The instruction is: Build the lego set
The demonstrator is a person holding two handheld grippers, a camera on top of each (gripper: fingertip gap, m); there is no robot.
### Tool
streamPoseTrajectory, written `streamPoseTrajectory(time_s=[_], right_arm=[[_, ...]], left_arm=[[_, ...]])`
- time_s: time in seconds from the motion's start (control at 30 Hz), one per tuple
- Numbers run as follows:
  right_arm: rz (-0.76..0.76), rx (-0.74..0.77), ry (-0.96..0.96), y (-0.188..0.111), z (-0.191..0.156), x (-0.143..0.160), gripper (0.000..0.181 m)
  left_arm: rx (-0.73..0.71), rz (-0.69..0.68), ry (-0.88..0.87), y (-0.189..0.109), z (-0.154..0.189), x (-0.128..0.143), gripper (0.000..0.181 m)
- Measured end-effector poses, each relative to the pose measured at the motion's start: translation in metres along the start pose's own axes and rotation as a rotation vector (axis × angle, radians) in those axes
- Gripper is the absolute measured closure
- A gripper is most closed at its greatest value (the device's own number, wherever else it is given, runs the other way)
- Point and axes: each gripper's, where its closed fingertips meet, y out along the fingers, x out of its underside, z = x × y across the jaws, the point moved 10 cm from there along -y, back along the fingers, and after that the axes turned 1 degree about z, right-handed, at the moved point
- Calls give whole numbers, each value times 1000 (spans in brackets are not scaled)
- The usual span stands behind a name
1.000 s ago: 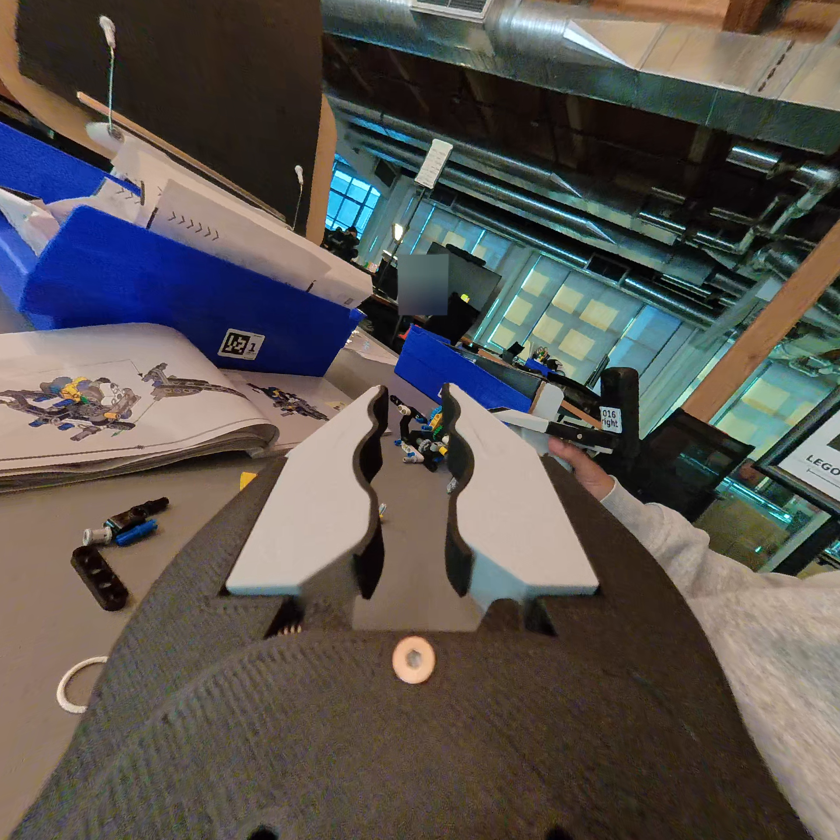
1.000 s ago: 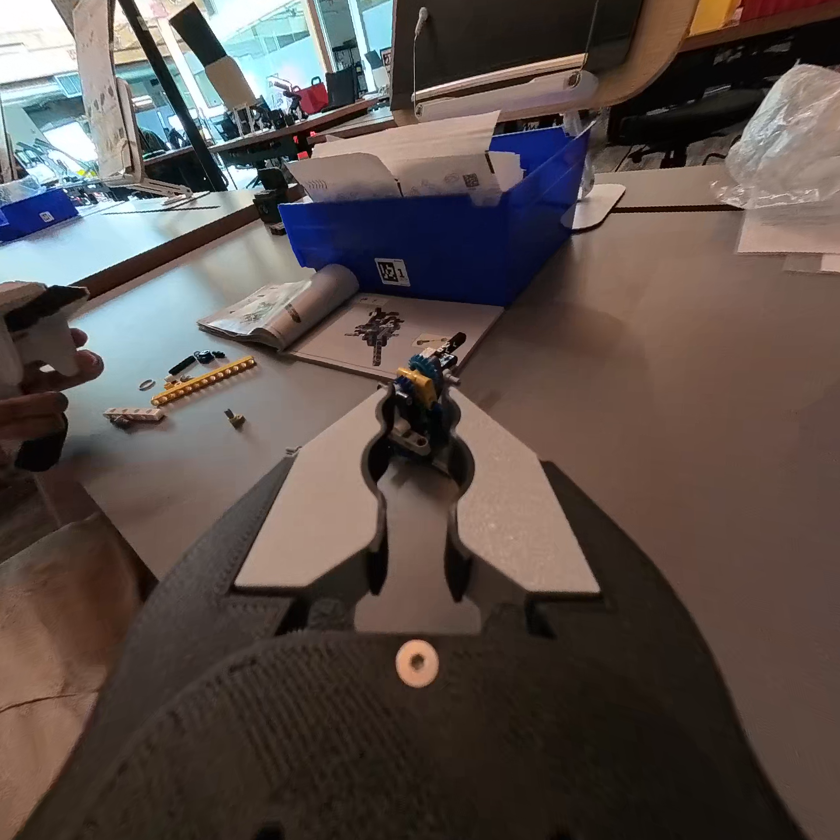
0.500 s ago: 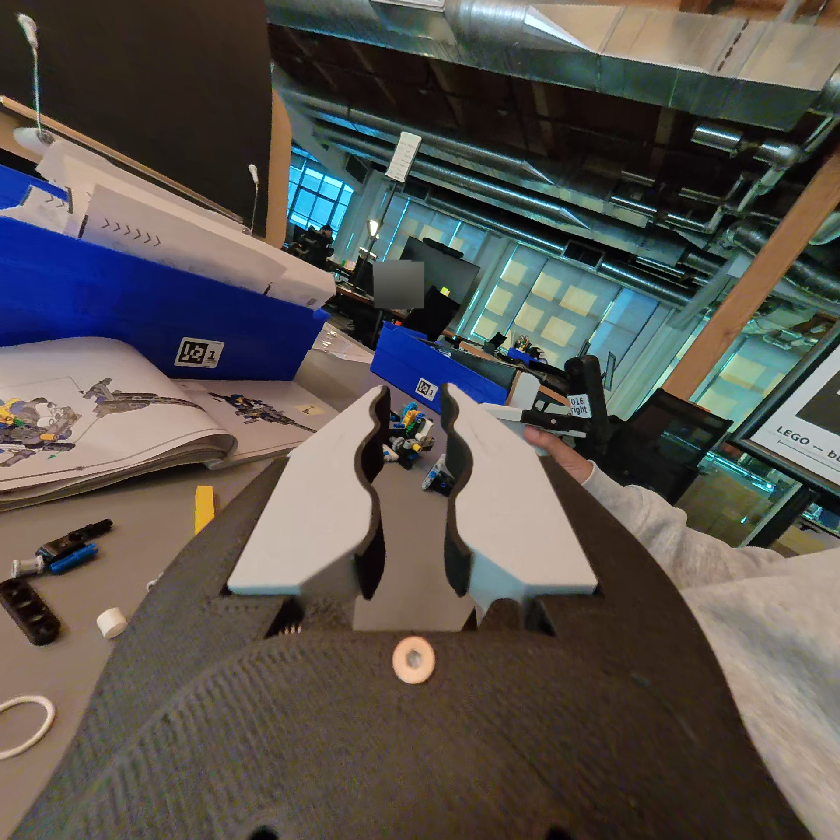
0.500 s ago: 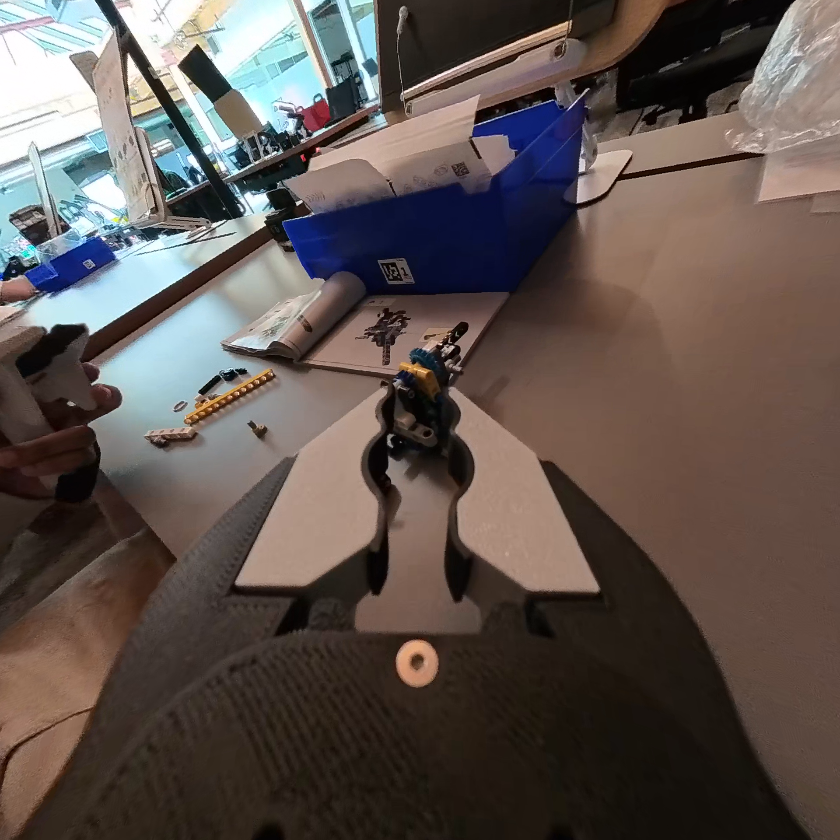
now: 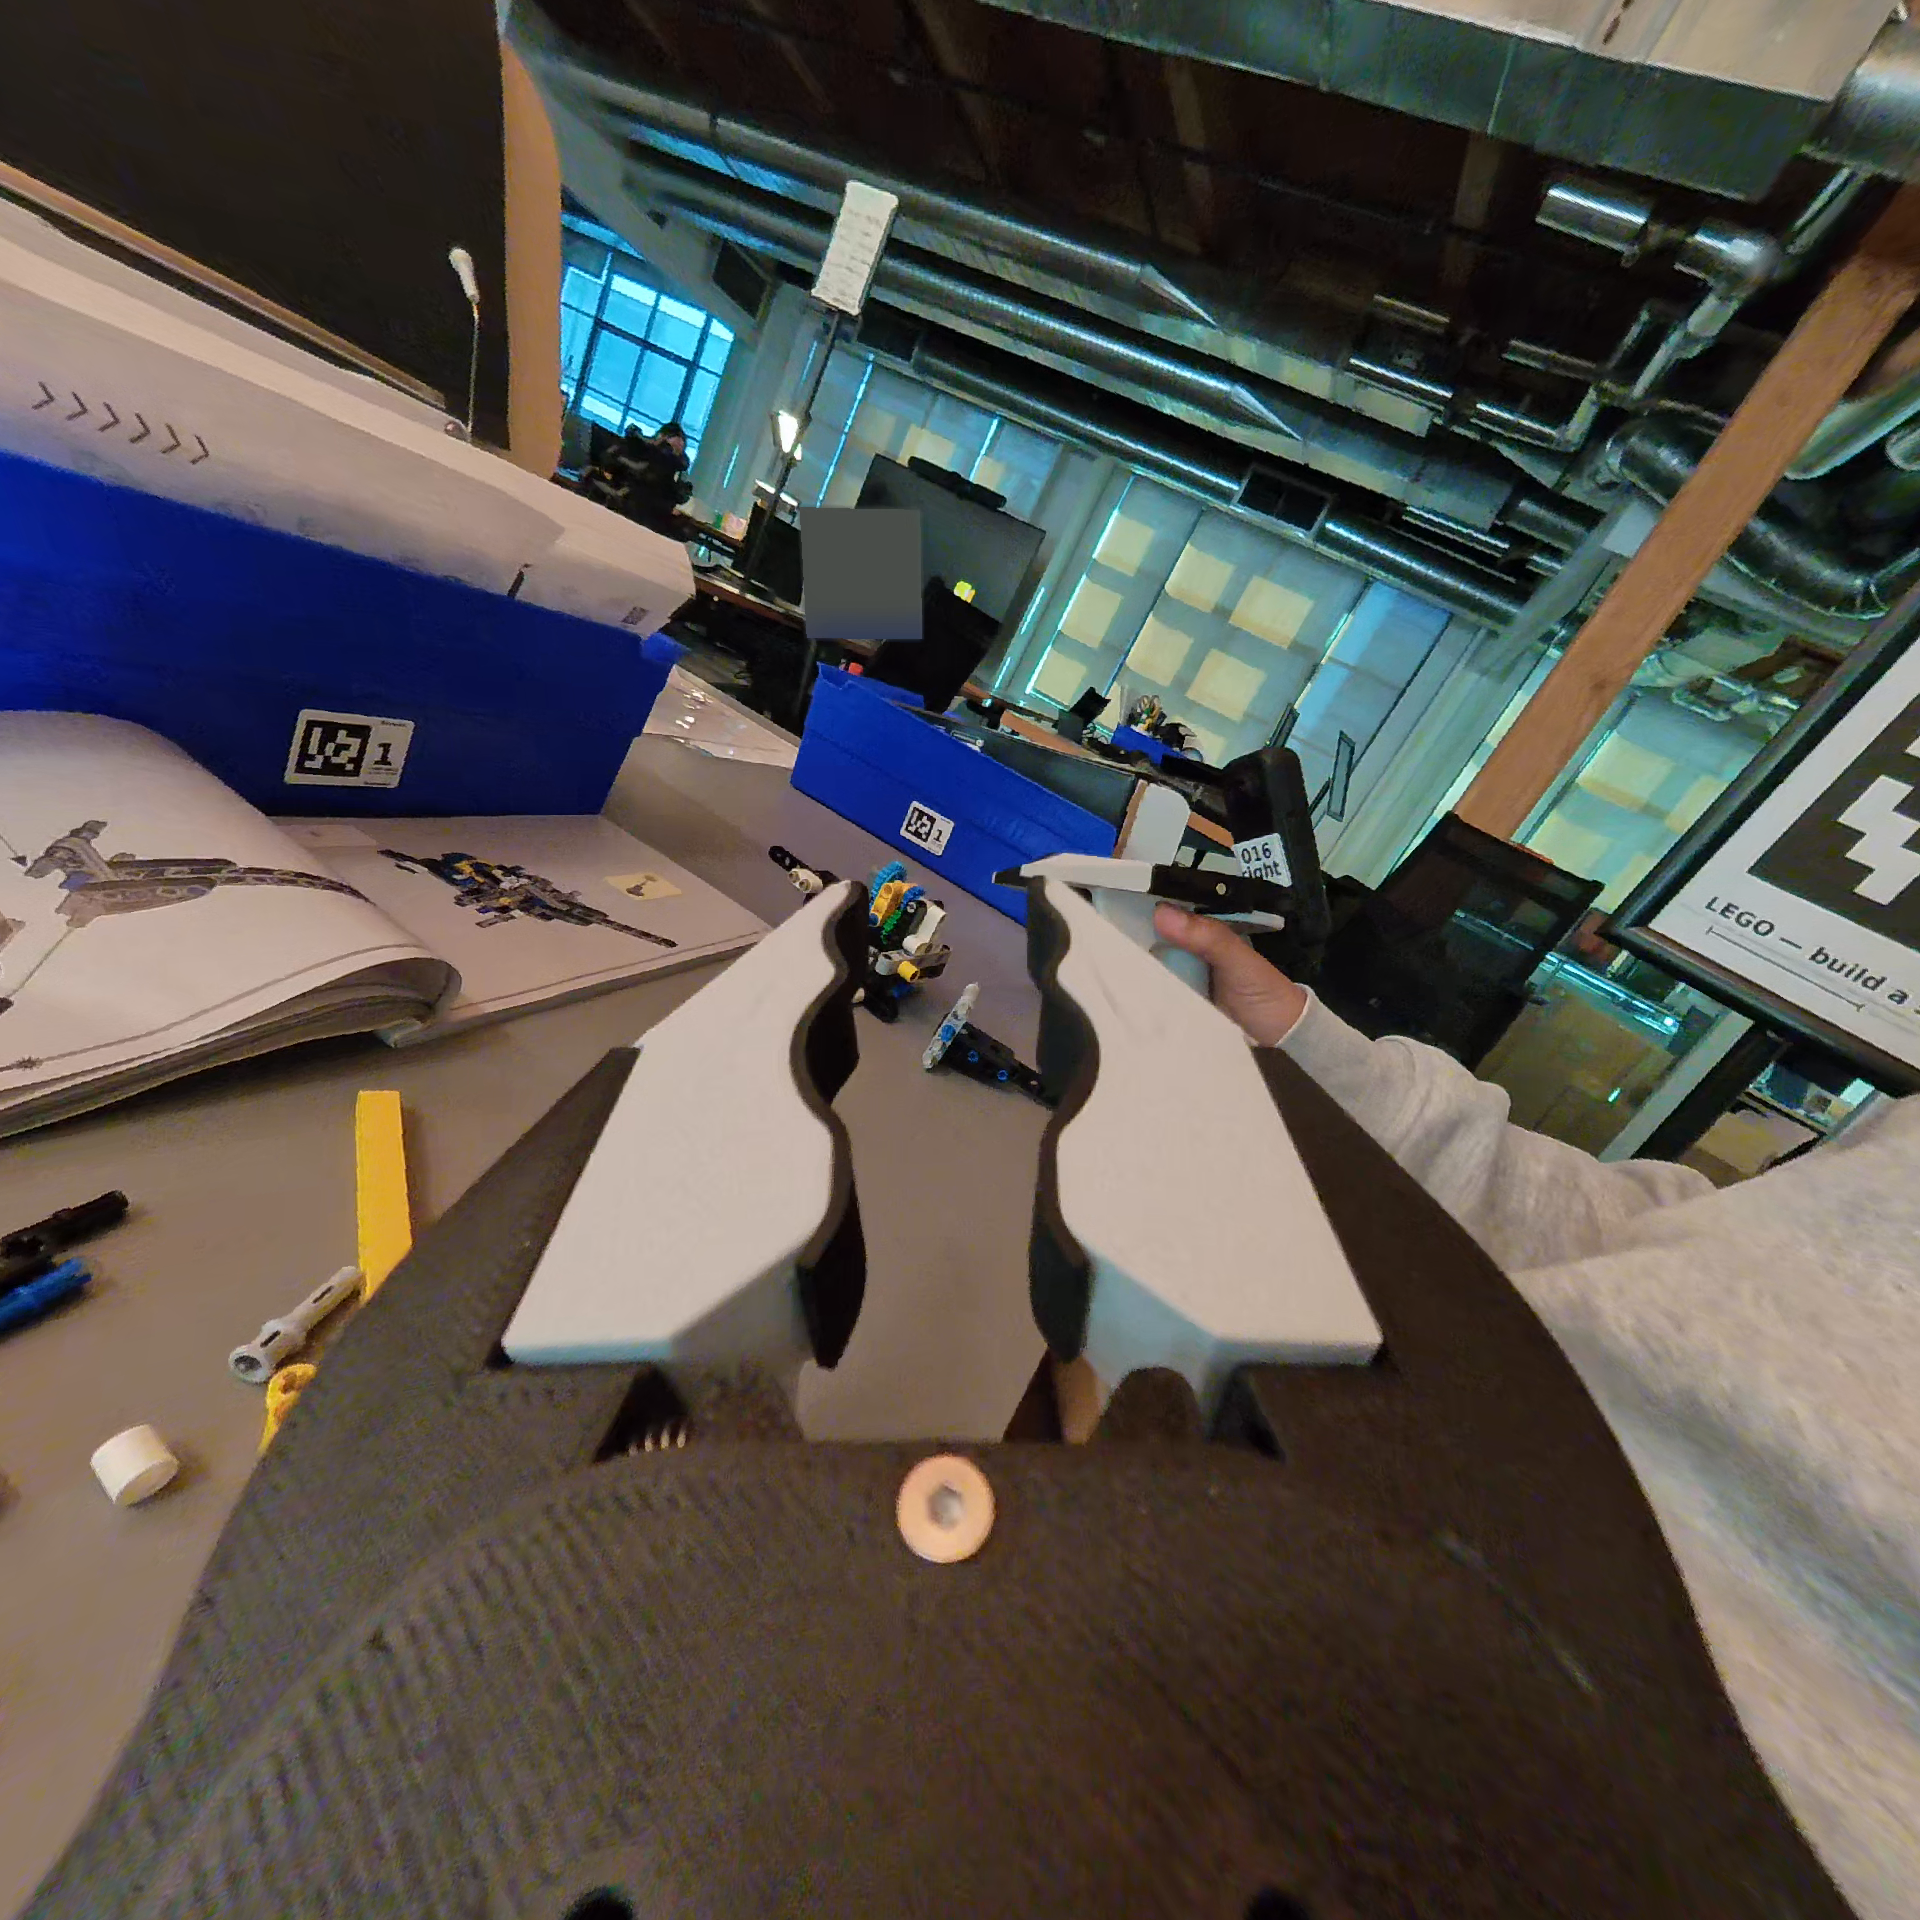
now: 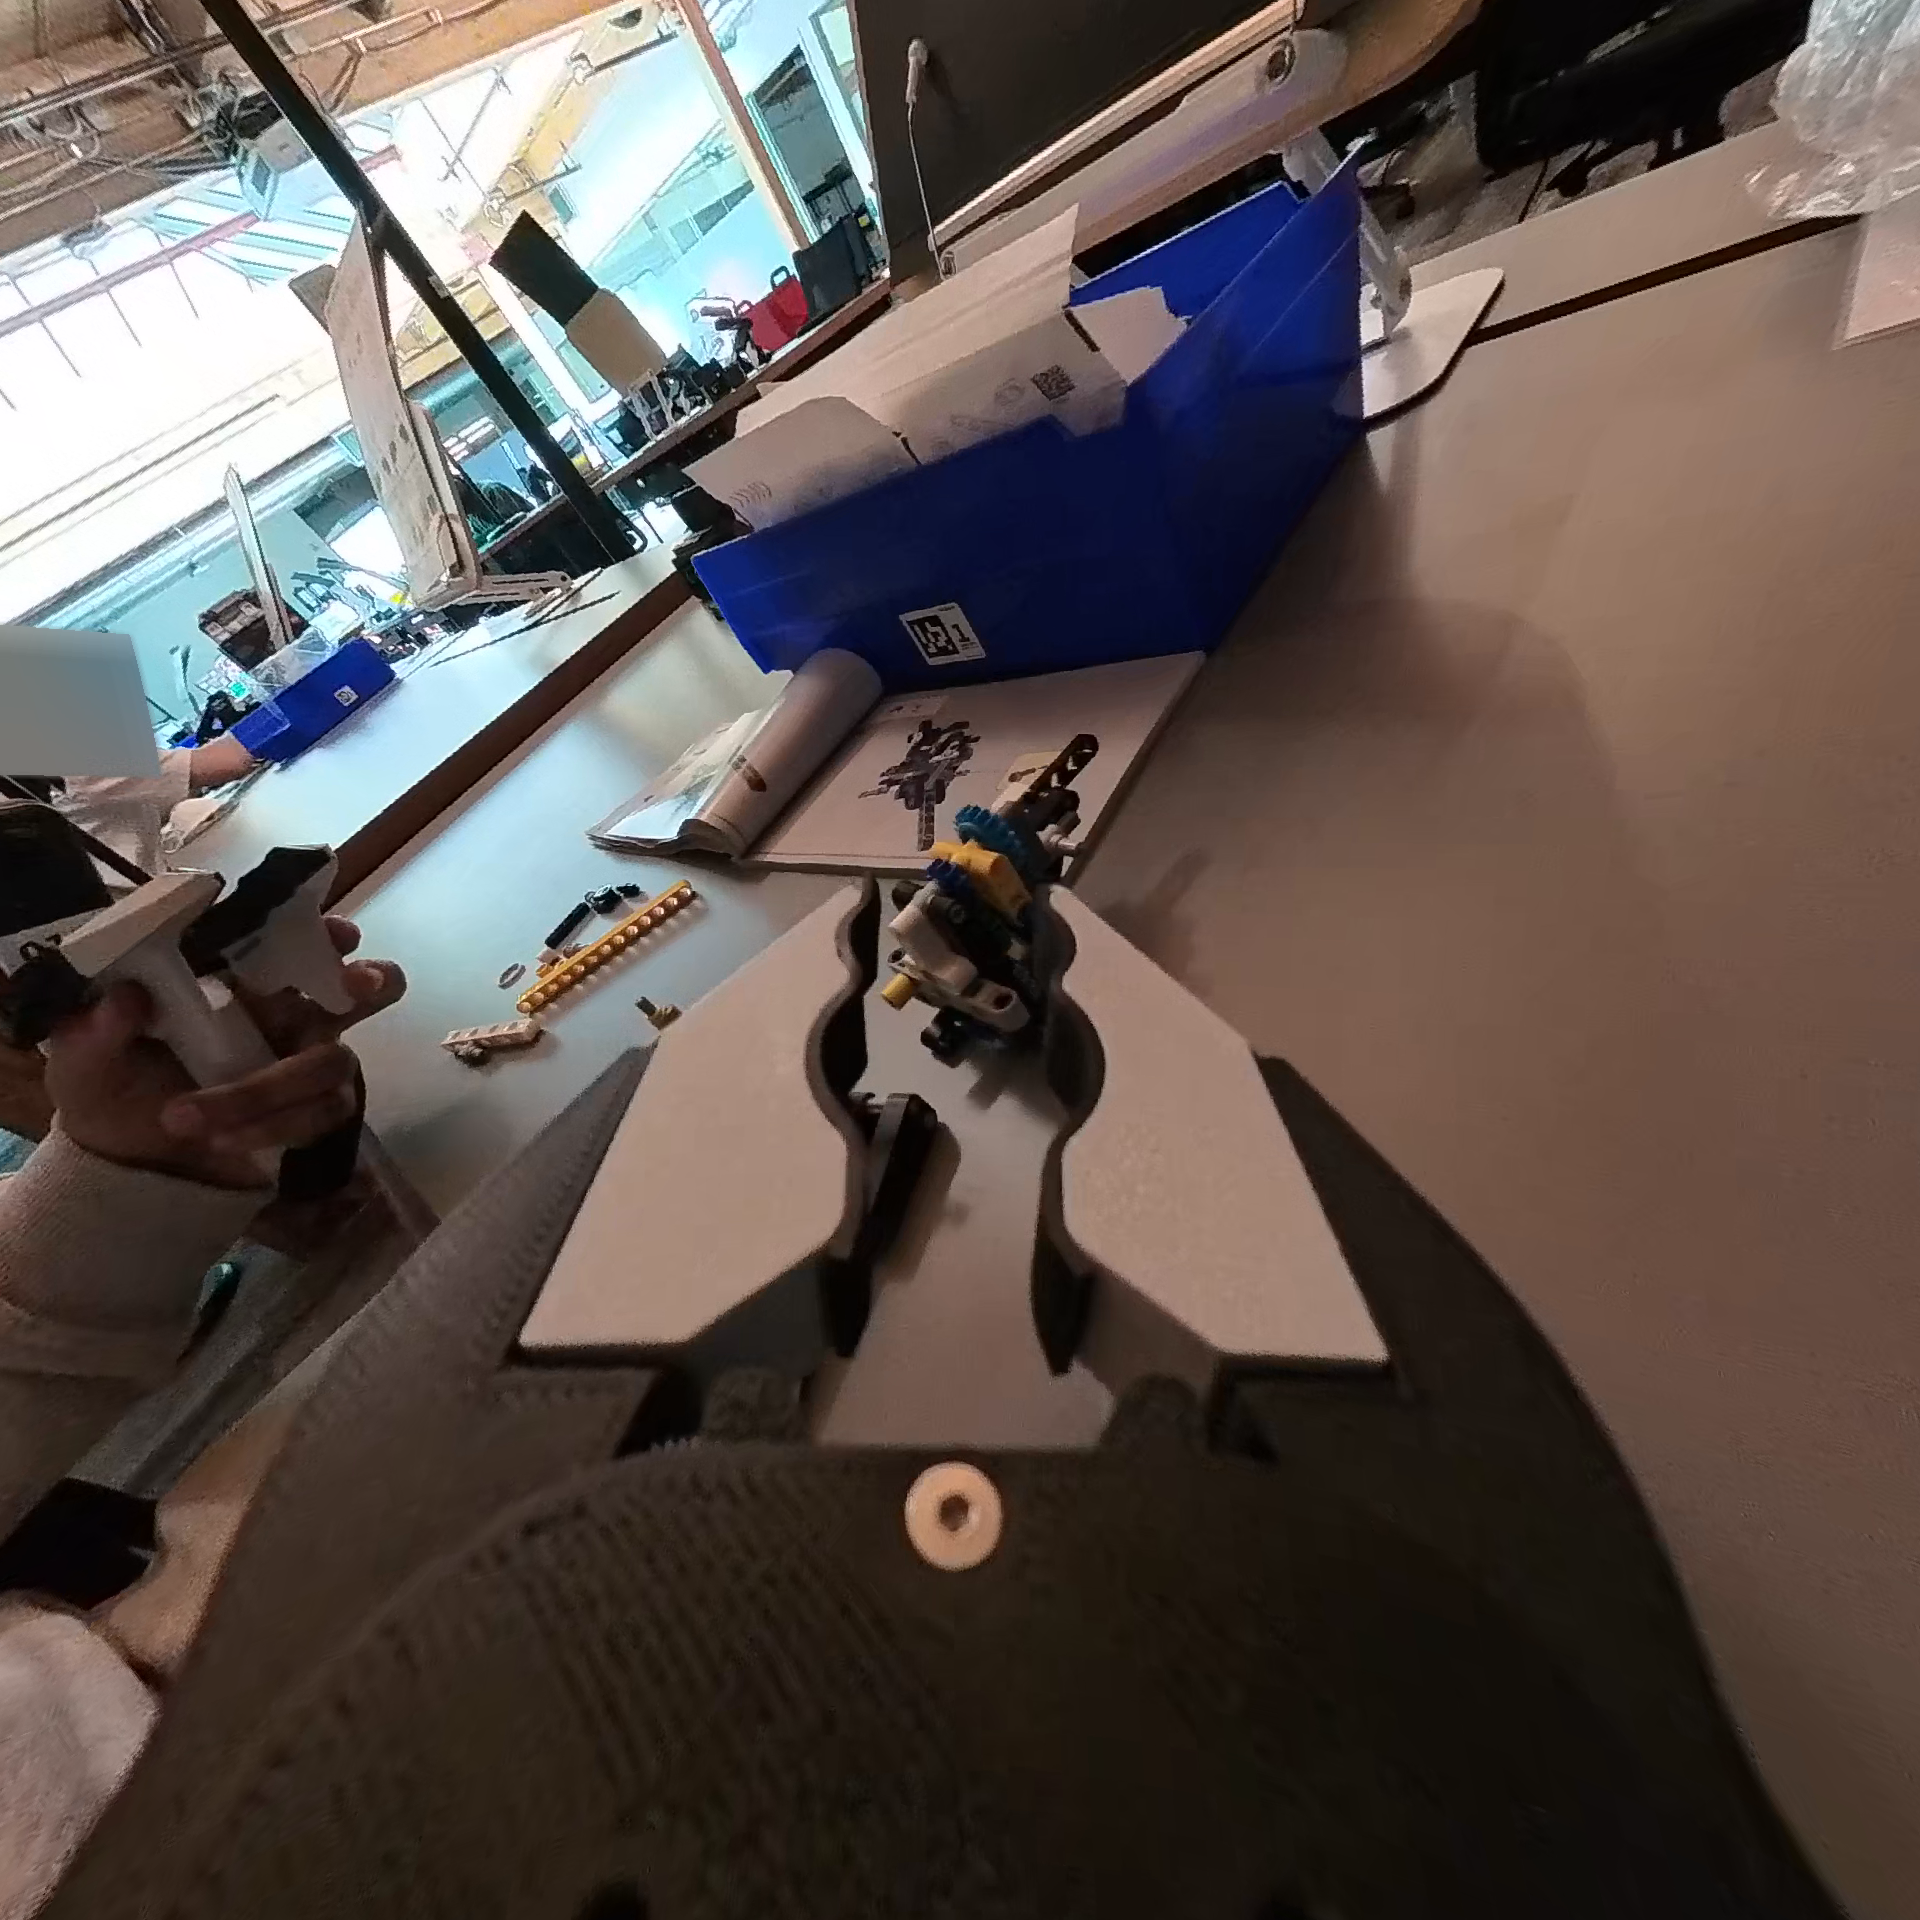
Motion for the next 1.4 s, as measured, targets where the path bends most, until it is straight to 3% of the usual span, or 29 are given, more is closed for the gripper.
streamPoseTrajectory(time_s=[1.2, 1.4], right_arm=[[36, 38, -12, -5, 2, -4, 159], [29, 161, -177, -17, 9, -11, 161]], left_arm=[[-23, 20, -3, -1, -3, -1, 157], [-73, 43, -69, -5, -5, -5, 159]])
